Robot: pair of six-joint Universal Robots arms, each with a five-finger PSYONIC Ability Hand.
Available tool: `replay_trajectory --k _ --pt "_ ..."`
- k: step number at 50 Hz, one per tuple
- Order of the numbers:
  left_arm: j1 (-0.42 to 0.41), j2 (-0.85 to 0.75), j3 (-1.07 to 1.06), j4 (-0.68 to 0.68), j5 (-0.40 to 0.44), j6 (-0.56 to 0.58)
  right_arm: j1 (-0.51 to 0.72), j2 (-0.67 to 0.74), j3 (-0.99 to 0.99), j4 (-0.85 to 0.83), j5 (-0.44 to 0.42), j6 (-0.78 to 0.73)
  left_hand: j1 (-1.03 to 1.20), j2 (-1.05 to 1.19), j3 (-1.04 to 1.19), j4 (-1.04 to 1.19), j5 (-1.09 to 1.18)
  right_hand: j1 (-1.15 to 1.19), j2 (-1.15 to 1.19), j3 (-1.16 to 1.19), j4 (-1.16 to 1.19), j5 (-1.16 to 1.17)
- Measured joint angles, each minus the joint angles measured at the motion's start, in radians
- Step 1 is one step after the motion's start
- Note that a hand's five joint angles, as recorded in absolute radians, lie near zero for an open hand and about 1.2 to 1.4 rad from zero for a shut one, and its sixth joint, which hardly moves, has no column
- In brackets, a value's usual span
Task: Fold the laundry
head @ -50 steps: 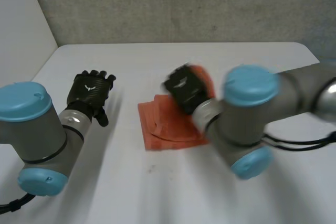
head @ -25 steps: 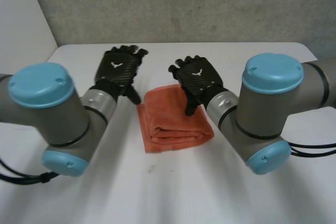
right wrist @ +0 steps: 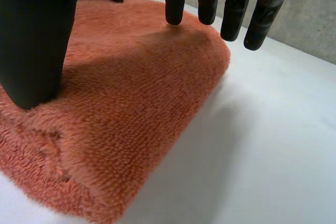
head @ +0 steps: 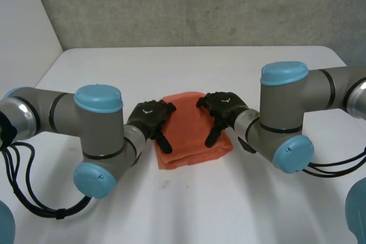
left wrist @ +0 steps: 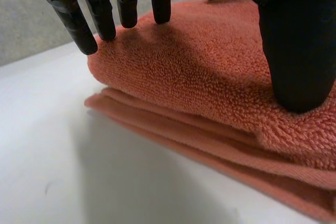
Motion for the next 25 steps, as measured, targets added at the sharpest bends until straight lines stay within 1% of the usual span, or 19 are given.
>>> replay_trajectory --k 5,8,11,12,13,15,16,17,18,20,22,25 --pt "0.001 0.029 0.002 -0.023 0.001 0.003 0.002 -0.014 -0.016 0.013 0.0 0.0 0.0 0.0 0.0 0.0 0.0 0.0 0.0 0.0 0.0 -0.001" --pt "0.002 0.093 0.005 -0.026 0.001 0.002 0.003 -0.048 -0.017 0.018 0.0 0.001 0.0 0.0 0.0 0.0 0.0 0.0 0.0 0.0 0.0 -0.001" --pt "0.006 0.153 0.008 -0.025 0.001 0.001 0.0 -0.117 -0.005 0.019 0.003 0.001 0.0 0.0 0.0 0.0 0.0 0.0 0.0 0.0 0.0 -0.001" --pt "0.015 0.205 0.009 -0.025 0.001 -0.001 -0.006 -0.173 0.011 0.015 0.007 0.001 0.0 0.0 0.0 0.0 0.0 0.0 0.0 0.0 0.0 -0.001" --pt "0.019 0.224 0.009 -0.025 0.0 -0.001 -0.008 -0.19 0.016 0.013 0.009 0.001 0.0 0.0 0.0 0.0 0.0 0.0 0.0 0.0 0.0 -0.001" --pt "0.049 0.313 0.007 -0.027 0.0 -0.005 -0.031 -0.291 0.054 -0.003 0.025 0.001 0.0 0.0 0.0 0.0 -0.002 0.0 0.0 0.0 0.0 -0.001" --pt "0.049 0.313 0.007 -0.027 0.0 -0.005 -0.031 -0.291 0.054 -0.003 0.025 0.001 0.0 0.0 0.0 0.0 -0.002 0.0 0.0 0.0 0.0 -0.001" --pt "0.075 0.368 0.005 -0.033 -0.001 -0.007 -0.051 -0.359 0.082 -0.019 0.044 0.0 0.0 0.0 0.0 0.0 -0.002 0.0 0.0 0.0 0.0 -0.001" --pt "0.075 0.368 0.005 -0.033 -0.001 -0.007 -0.051 -0.359 0.082 -0.019 0.044 0.0 0.0 0.0 0.0 0.0 -0.002 0.0 0.0 0.0 0.0 -0.001" --pt "0.118 0.438 0.0 -0.052 -0.002 -0.013 -0.095 -0.487 0.143 -0.054 0.094 -0.002 0.0 0.0 0.0 0.0 -0.002 0.0 0.0 0.0 0.0 -0.001" --pt "0.14 0.467 -0.003 -0.07 -0.002 -0.02 -0.112 -0.533 0.167 -0.067 0.115 -0.004 0.0 0.0 0.0 0.0 -0.002 0.0 0.0 0.0 0.0 -0.001" --pt "0.196 0.532 -0.022 -0.125 0.003 -0.05 -0.155 -0.639 0.231 -0.093 0.159 -0.008 0.0 0.0 0.0 0.0 -0.002 0.0 0.0 0.0 0.0 -0.001"
